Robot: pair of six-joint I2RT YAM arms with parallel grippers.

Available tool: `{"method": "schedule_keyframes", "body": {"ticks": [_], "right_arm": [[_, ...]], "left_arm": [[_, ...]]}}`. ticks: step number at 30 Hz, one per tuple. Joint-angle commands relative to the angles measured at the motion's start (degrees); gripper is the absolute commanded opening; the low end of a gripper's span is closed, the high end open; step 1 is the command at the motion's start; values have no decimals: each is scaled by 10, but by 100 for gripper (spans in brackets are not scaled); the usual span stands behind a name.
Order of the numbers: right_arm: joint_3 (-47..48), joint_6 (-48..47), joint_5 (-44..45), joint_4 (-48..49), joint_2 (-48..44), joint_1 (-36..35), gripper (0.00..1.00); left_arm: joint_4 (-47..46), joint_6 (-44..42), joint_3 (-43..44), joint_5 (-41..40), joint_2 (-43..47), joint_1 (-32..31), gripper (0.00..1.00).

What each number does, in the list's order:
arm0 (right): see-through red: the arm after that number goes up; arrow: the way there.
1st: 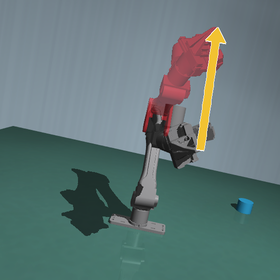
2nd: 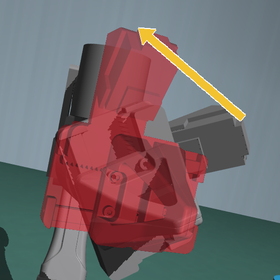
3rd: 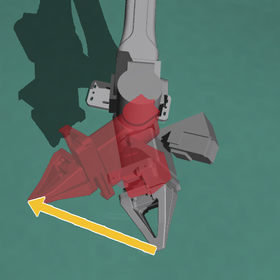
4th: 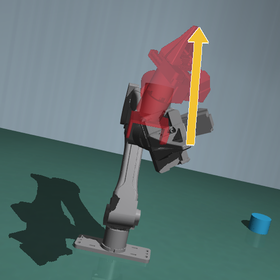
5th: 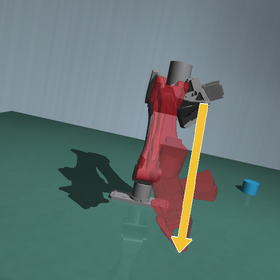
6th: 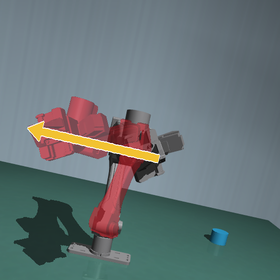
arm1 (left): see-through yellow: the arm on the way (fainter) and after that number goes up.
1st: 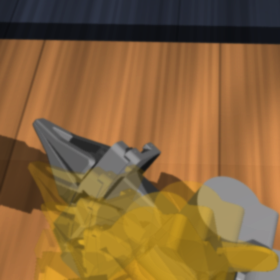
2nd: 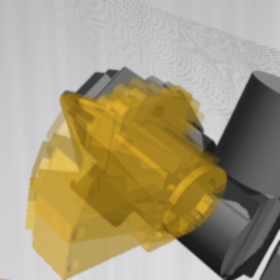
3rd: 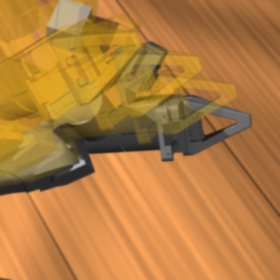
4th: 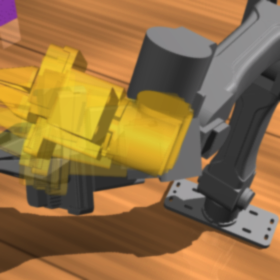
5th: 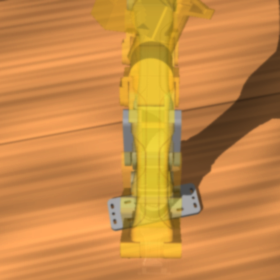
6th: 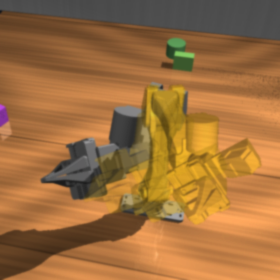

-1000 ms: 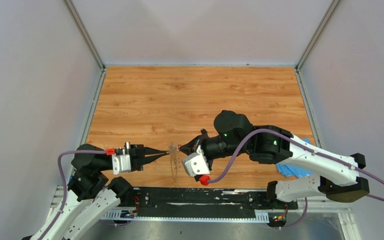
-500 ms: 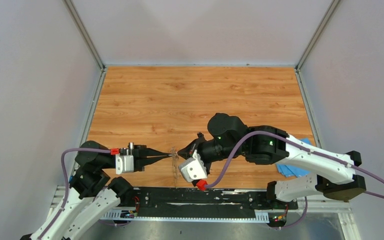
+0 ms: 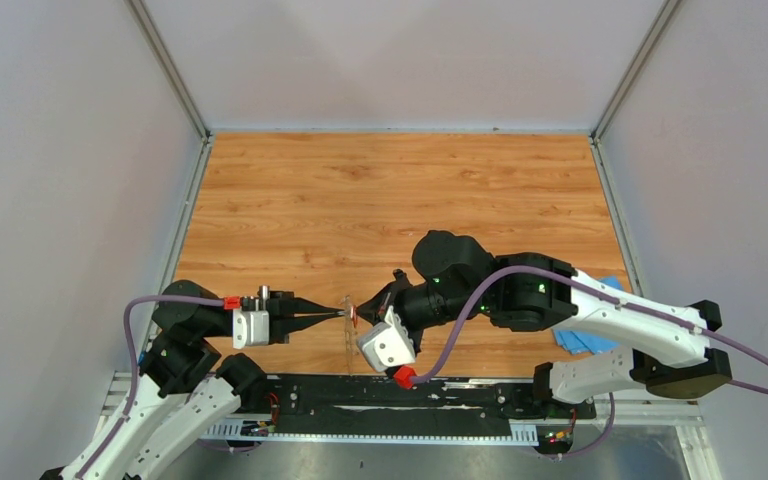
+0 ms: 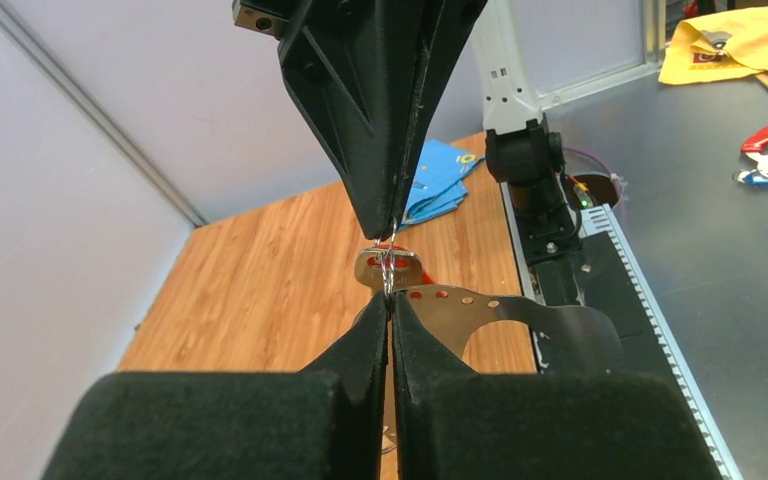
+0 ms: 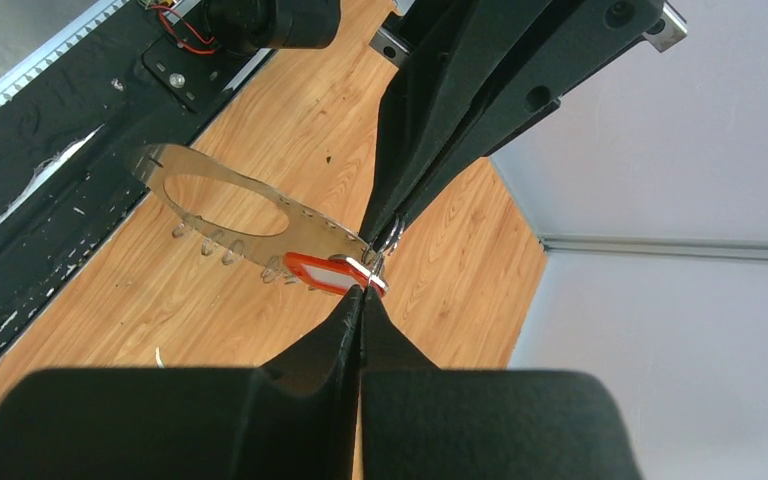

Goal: Put the keys on the keyring

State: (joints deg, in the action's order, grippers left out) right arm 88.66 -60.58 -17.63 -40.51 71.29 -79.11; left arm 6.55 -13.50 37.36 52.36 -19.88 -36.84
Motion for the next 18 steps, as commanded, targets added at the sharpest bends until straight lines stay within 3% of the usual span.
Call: {"method": "schedule_keyframes", "body": {"ticks": [1,10,18], "right_arm": [[22,-13,12,-19,3,-12,0],[32,-18,15,-31,14,-23,0],[42,-11,12,-35,20,-28,0]], "left_arm": [[3,-6,10,13,2,-1,0],[71,-45,32,68,-24,-1,0],[75,-50,35,73,-31,-1,0]]}}
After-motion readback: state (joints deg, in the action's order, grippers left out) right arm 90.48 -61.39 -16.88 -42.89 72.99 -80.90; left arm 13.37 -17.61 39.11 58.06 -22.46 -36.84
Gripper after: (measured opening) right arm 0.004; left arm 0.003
